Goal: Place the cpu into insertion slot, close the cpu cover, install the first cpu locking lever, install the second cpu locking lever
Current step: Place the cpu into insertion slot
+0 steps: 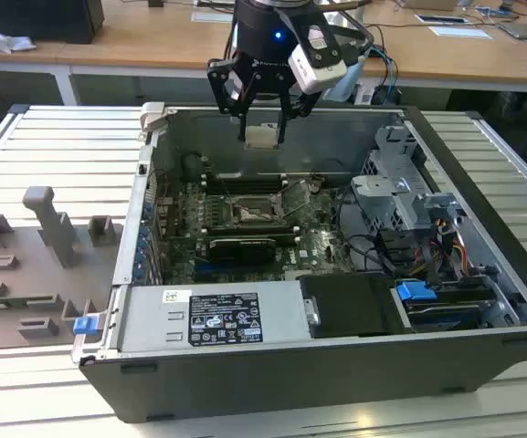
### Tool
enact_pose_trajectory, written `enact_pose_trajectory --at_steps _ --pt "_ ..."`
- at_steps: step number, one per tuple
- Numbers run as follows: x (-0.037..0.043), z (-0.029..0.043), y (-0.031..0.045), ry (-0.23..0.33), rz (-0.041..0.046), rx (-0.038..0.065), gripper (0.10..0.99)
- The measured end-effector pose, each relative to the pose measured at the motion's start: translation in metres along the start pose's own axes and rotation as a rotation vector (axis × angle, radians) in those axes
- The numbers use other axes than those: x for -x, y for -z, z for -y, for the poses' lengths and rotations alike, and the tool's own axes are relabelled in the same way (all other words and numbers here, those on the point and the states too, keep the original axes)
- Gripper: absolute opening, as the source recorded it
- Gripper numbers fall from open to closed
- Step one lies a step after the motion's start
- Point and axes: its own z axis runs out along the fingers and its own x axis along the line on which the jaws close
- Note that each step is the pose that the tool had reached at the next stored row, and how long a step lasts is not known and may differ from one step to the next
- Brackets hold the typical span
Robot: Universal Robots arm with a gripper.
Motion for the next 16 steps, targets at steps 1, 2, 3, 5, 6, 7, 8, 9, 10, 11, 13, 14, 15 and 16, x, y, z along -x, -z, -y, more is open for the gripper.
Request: enact_pose_trajectory --at_steps 1,2,3,5,6,7,8,9,10,11,13,14,15,16 --pt "0.0 0.0 0.0 -0.005 0.0005 0.0 0.537" --pt "0.0 0.0 0.0 -0.012 0.0011 0.0 0.537" --pt "0.0 0.0 0.0 -0.017 0.0015 0.0 0.537" --pt "0.0 0.0 0.0 -0.019 0.0017 0.0 0.537" --pt "0.0 0.0 -0.0001 -0.021 0.002 0.0 0.537" --pt "0.0 0.0 0.0 -0.024 0.0022 0.0 0.537" --pt "0.0 0.0 -0.0001 -0.028 0.0025 0.001 0.537" --pt "0.0 0.0 -0.0001 -0.031 0.0028 0.001 0.537" --pt "0.0 0.0 -0.0001 -0.033 0.003 0.001 0.537" --pt "0.0 0.0 -0.0001 -0.037 0.0033 0.001 0.537" --pt "0.0 0.0 -0.0001 -0.043 0.0039 0.001 0.537" --pt "0.0 0.0 -0.0001 -0.045 0.004 0.001 0.537" --pt "0.0 0.0 -0.0001 -0.049 0.0044 0.001 0.537" --pt "0.0 0.0 -0.0002 -0.053 0.0048 0.001 0.537"
